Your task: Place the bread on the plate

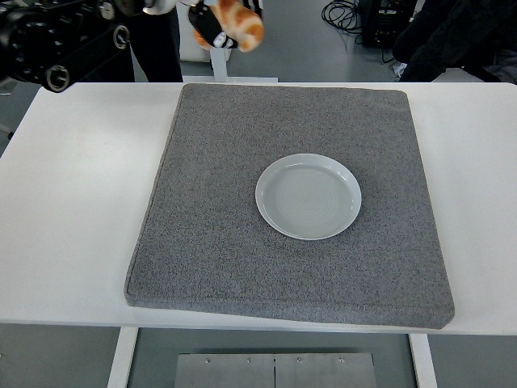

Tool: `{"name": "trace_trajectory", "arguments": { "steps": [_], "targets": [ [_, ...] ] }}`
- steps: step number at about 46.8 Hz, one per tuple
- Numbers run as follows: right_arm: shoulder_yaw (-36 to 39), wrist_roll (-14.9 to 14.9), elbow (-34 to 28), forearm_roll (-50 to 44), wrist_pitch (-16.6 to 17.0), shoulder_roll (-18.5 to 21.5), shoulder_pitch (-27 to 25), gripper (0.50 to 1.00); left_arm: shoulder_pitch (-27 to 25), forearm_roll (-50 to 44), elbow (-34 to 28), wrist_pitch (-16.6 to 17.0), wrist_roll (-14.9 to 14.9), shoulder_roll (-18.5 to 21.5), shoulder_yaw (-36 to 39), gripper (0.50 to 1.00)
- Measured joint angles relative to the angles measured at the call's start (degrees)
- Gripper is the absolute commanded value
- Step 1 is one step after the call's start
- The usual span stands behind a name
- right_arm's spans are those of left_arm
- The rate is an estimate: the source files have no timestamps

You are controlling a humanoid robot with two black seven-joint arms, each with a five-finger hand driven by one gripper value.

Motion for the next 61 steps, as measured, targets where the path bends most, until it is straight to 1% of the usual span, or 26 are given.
{"name": "trace_trajectory", "arguments": {
  "steps": [5,10,13,20,29,33,38,44,49,55,61],
  "targets": [
    [0.1,0.0,0.3,0.0,0.0,0.0,0.2,1.0,-0.2,0.0,2.0,0.0,0.0,-4.5,0.1,0.5],
    [0.0,0.0,0.2,0.0,0.0,0.0,0.2,1.0,-0.2,0.1,4.6,-0.1,0.0,-10.9,0.3,0.5],
    [0.0,0.0,-0.1,0.0,0.0,0.0,0.0,1.0,-0.2,0.0,5.5,-0.3,-0.1,-12.9,0.8,0.5],
    [0.0,0.0,0.0,0.0,0.0,0.0,0.0,1.0,-0.3,-0.2,7.2,-1.0,-0.2,-13.2,1.6,0.5],
    [0.0,0.0,0.3,0.0,0.0,0.0,0.0,1.0,-0.2,-1.0,7.1,-1.6,-0.2,-13.2,1.7,0.5],
    [0.0,0.0,0.4,0.0,0.0,0.0,0.0,1.0,-0.2,-1.0,5.8,-2.1,-0.1,-13.2,2.1,0.5],
    [0.0,0.0,0.0,0.0,0.0,0.0,0.1,1.0,-0.1,-0.9,2.1,-2.1,-0.2,-13.2,2.2,0.5],
    [0.0,0.0,0.0,0.0,0.0,0.0,0.3,1.0,0.3,-0.9,-0.9,-2.1,-0.4,-13.2,2.2,0.5],
    [0.0,0.0,0.0,0.0,0.0,0.0,0.2,1.0,1.5,-0.8,-4.3,-2.1,-0.4,-13.2,2.3,0.5],
    [0.0,0.0,0.0,0.0,0.0,0.0,0.3,1.0,3.8,0.0,-4.8,-2.1,-0.2,-13.2,3.8,0.5],
    [-0.1,0.0,-0.1,0.0,0.0,0.0,0.2,1.0,5.8,1.4,-4.5,-1.7,-0.2,-13.2,7.4,0.5]
  ]
}}
